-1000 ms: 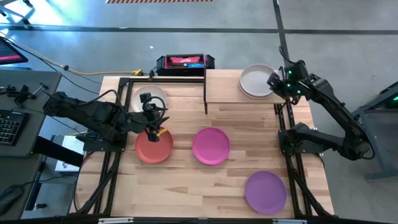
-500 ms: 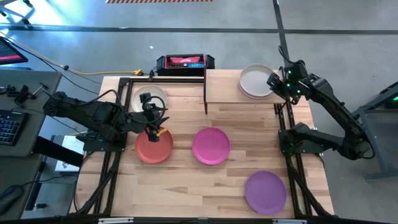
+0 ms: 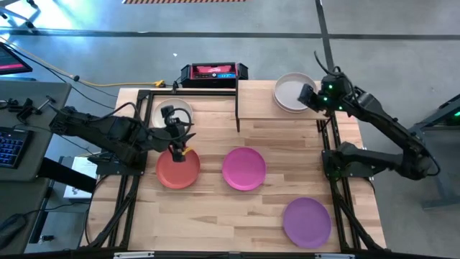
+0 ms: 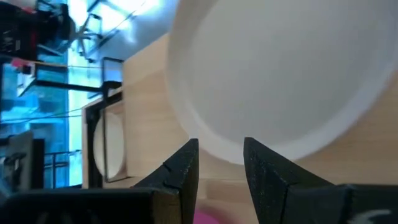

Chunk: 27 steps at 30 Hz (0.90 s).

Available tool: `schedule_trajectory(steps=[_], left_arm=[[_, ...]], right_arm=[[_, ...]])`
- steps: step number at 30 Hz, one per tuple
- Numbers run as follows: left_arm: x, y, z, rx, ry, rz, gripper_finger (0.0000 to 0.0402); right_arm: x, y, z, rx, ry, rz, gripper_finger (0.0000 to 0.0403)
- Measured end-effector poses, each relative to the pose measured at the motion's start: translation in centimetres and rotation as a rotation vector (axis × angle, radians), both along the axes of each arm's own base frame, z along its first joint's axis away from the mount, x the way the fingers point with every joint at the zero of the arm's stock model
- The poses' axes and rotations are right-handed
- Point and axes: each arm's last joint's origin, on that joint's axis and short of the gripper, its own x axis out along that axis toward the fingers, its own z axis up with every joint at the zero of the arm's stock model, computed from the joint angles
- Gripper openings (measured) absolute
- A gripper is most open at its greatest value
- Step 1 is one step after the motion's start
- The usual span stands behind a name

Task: Place and stack plates onto a shelf
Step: Adjust the stack of colored plates on the shelf

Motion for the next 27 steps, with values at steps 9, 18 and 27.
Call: schedule_trajectory(steps=[9,18,27], left_arm=[[0.2,1.5,0.0,0.000,-0.001,0.075,0.0135],[0.4,3.5,0.0,-0.026,0.006,0.141,0.0136],[0.3,5.8,0.0,-0.044,-0.011,0.265,0.0136]], right_arm=[[3.7,-0.5,0.3,-0.103,-0.081,0.088,0.0105],[8.4,-2.0,-1.5,-0.157,-0.078,0.195,0.0105],[9.9,-2.9,-1.2,-0.352,-0.070,0.293,0.0105]])
